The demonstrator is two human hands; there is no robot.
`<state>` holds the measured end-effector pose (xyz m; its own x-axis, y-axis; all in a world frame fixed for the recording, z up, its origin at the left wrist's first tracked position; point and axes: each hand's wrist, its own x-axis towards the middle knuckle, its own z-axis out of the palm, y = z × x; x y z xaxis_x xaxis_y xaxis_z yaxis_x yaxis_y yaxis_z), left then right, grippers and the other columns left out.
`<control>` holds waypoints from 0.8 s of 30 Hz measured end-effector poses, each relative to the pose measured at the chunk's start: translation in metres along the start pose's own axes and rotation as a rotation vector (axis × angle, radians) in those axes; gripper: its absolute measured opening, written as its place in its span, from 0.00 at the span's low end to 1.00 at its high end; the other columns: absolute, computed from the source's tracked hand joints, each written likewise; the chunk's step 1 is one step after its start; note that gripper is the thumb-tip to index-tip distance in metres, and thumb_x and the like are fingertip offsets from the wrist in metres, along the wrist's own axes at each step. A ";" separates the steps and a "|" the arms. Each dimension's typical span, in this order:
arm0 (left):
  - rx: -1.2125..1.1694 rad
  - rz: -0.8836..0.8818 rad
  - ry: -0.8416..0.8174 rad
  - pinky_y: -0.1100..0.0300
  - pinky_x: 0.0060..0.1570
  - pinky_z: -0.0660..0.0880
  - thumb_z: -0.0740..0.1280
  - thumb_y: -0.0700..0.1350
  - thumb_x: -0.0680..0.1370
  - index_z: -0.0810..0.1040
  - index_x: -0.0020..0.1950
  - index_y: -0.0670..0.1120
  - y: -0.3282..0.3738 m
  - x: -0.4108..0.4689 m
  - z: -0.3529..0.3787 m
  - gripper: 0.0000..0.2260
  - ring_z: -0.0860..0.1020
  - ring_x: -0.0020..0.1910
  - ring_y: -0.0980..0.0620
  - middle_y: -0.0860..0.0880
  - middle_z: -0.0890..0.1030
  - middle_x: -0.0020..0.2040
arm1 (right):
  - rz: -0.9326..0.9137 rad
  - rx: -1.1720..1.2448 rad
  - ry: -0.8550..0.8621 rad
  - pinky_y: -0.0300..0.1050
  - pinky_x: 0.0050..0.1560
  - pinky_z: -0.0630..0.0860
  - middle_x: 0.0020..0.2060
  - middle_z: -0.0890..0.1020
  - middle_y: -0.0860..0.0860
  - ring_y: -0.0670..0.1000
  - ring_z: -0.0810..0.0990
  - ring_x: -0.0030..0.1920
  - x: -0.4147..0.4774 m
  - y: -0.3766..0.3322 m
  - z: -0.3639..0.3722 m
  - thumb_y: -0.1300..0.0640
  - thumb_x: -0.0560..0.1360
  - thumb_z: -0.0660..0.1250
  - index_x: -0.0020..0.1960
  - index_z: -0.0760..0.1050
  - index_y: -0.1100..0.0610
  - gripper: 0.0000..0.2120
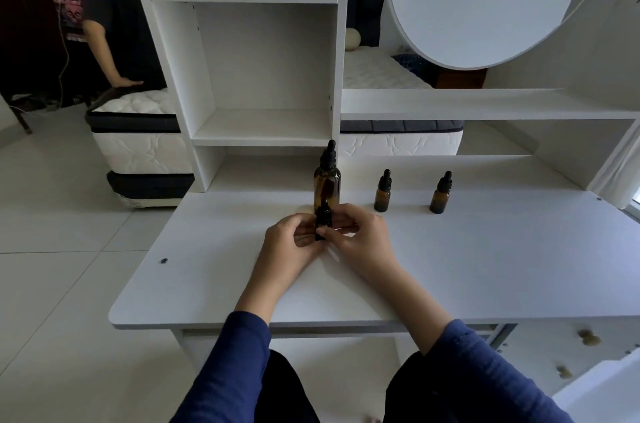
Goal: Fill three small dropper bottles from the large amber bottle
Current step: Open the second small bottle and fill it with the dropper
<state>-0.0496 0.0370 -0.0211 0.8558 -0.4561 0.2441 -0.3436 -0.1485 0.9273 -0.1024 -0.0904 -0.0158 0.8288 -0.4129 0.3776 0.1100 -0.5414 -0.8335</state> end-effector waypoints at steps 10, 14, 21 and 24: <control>0.038 -0.027 0.006 0.75 0.41 0.74 0.74 0.36 0.69 0.82 0.49 0.46 -0.001 0.001 -0.002 0.11 0.80 0.38 0.68 0.54 0.83 0.40 | 0.006 0.035 -0.007 0.28 0.41 0.75 0.36 0.83 0.44 0.39 0.81 0.39 -0.003 -0.002 -0.002 0.61 0.66 0.75 0.47 0.82 0.52 0.11; 0.020 -0.034 -0.019 0.75 0.40 0.73 0.74 0.35 0.69 0.83 0.51 0.44 -0.001 0.001 -0.003 0.12 0.81 0.39 0.67 0.53 0.83 0.41 | 0.003 0.031 -0.006 0.28 0.41 0.75 0.36 0.82 0.42 0.37 0.81 0.38 -0.003 -0.001 -0.001 0.61 0.66 0.75 0.47 0.82 0.52 0.11; 0.010 -0.031 -0.035 0.67 0.47 0.78 0.74 0.36 0.70 0.84 0.51 0.46 -0.002 0.002 -0.003 0.11 0.83 0.43 0.59 0.51 0.85 0.43 | -0.074 0.045 0.050 0.34 0.48 0.77 0.42 0.83 0.46 0.42 0.80 0.44 -0.001 -0.003 0.001 0.56 0.68 0.75 0.49 0.80 0.55 0.11; 0.005 -0.041 -0.043 0.64 0.49 0.78 0.74 0.37 0.70 0.83 0.51 0.46 -0.002 0.001 -0.004 0.11 0.83 0.44 0.58 0.51 0.85 0.44 | -0.097 0.063 0.080 0.35 0.46 0.77 0.39 0.81 0.45 0.43 0.80 0.41 0.002 -0.008 0.003 0.56 0.68 0.75 0.46 0.80 0.56 0.09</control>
<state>-0.0462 0.0402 -0.0214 0.8518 -0.4870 0.1932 -0.3106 -0.1725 0.9348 -0.1001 -0.0848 -0.0092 0.7666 -0.4191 0.4864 0.2236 -0.5359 -0.8141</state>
